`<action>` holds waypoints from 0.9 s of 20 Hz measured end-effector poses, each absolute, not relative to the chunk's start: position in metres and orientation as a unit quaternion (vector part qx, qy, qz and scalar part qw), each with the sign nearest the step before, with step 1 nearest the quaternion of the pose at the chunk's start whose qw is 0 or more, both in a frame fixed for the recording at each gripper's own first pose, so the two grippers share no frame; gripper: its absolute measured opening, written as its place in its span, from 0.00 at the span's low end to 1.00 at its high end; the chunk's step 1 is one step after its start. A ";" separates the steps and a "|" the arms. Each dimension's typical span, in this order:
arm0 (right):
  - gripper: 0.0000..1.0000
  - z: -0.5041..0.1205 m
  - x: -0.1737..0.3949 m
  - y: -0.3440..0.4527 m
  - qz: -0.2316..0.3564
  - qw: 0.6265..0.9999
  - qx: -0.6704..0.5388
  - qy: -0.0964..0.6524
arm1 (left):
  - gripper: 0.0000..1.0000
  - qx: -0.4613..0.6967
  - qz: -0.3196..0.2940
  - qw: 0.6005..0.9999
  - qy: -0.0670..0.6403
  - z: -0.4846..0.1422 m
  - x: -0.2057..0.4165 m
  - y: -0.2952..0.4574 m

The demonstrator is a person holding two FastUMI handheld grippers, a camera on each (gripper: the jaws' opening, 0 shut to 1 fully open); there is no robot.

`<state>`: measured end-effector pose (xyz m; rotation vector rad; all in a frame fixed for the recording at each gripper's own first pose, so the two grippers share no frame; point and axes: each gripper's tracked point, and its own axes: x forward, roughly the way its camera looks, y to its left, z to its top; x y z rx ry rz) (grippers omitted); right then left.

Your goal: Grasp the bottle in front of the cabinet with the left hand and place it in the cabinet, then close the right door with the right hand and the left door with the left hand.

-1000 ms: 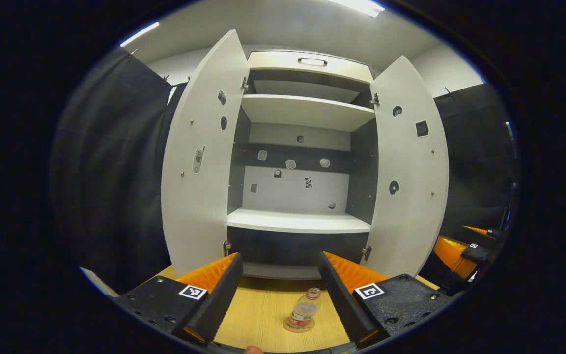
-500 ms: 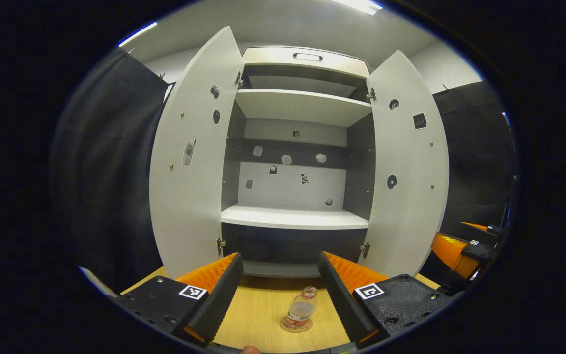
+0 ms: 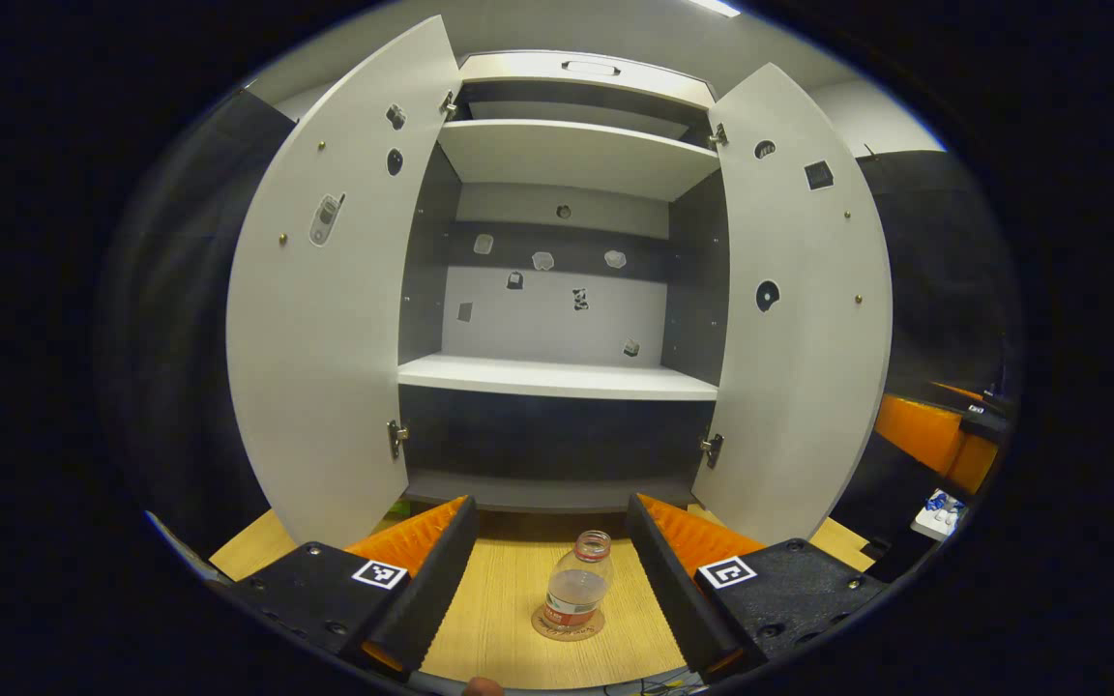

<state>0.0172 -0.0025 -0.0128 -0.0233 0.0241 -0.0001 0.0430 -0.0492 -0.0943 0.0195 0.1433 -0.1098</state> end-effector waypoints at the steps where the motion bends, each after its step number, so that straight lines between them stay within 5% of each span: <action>1: 0.98 -0.014 0.018 -0.004 -0.002 1.000 -0.013 0.012 | 0.94 0.007 -0.058 0.995 0.080 -0.103 0.045 -0.052; 18: 0.98 -0.026 0.022 -0.042 -0.063 0.997 -0.023 0.027 | 0.95 -0.006 -0.089 0.978 0.190 -0.224 0.091 -0.076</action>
